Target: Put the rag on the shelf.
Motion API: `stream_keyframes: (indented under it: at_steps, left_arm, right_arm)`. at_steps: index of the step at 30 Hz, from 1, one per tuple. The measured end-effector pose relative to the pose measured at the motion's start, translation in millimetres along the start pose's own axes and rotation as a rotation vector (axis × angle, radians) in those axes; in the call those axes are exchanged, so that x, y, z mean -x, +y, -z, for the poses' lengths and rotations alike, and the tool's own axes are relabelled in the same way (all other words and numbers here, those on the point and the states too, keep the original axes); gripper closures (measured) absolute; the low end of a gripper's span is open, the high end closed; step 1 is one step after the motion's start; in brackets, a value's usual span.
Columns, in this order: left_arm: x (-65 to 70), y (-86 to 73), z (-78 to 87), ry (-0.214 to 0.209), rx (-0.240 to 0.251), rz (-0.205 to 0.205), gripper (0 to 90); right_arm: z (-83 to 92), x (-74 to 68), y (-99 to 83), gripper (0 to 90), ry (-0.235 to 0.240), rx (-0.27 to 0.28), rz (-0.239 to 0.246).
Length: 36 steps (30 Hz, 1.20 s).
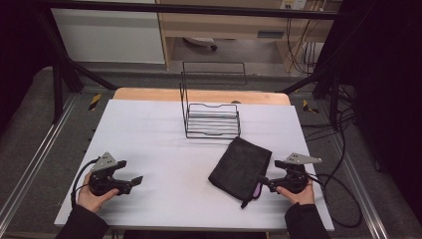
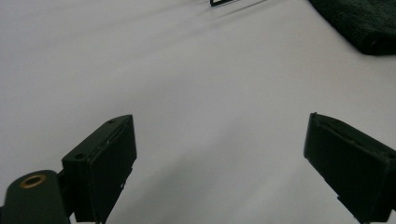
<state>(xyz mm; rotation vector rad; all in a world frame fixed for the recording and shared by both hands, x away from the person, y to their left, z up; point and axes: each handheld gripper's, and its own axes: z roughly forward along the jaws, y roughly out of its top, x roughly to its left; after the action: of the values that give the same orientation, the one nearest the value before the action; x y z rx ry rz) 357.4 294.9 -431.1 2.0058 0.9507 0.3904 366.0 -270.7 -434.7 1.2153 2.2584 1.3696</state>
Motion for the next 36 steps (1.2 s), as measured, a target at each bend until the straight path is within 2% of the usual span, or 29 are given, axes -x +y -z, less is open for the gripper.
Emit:
stream_keyframes:
  at_steps: [10,14,19,23,29,34,36]
  left_arm:
    - [4.7,2.6,-2.3,0.001,-0.005,0.002,9.3]
    - [6.9,3.9,-3.5,-0.001,-0.009,-0.002,9.3]
    - [14.1,6.5,-5.7,-0.012,-0.009,-0.011,9.3]
    - [16.9,6.7,-6.4,-0.013,-0.016,-0.016,9.3]
    - [18.0,6.6,-6.0,-0.012,-0.020,-0.014,9.9]
    - [18.8,6.3,-6.1,-0.015,-0.023,-0.011,10.7]
    - [19.1,6.2,-6.5,-0.013,-0.027,-0.011,10.8]
  right_arm:
    - [-0.3,-2.2,1.1,1.8,-0.006,-0.008,-0.003]
    - [-1.6,-6.0,3.8,2.2,-0.017,-0.017,0.003]
    - [-4.9,-13.9,5.6,6.9,-0.017,-0.029,0.015]
    - [-7.6,-24.9,6.7,14.5,-0.002,-0.047,0.033]
    - [-9.8,-42.1,-1.1,36.4,0.050,-0.095,0.060]
    - [-16.3,-48.2,-9.8,50.8,0.032,-0.150,0.087]
    - [-18.9,-49.6,-12.4,57.8,0.021,-0.150,0.102]
